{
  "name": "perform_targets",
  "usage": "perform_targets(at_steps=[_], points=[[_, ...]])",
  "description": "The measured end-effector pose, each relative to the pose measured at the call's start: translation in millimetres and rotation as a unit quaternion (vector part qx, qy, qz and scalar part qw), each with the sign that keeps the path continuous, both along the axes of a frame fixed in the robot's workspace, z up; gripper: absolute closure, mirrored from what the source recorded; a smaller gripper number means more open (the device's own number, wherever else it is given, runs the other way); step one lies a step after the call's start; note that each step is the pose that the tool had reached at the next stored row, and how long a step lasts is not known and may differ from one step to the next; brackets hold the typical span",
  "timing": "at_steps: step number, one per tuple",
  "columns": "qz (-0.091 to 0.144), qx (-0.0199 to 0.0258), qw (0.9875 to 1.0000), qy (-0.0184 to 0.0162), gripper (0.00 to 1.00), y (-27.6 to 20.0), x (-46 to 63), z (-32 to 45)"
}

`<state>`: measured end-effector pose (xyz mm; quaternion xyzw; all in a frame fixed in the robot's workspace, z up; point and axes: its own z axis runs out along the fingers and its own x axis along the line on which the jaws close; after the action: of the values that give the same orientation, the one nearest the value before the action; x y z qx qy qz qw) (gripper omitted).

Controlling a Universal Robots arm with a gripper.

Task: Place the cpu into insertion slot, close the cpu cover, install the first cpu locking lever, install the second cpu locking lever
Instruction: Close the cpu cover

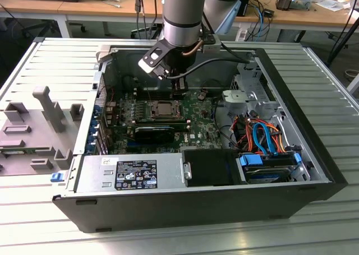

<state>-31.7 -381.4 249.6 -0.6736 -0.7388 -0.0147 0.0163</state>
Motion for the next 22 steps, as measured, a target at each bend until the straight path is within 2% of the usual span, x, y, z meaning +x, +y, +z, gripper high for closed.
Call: perform_targets(at_steps=[22], points=[[0.0,0.0,1.0,0.0,0.89,0.0,-8.7,-0.4]])
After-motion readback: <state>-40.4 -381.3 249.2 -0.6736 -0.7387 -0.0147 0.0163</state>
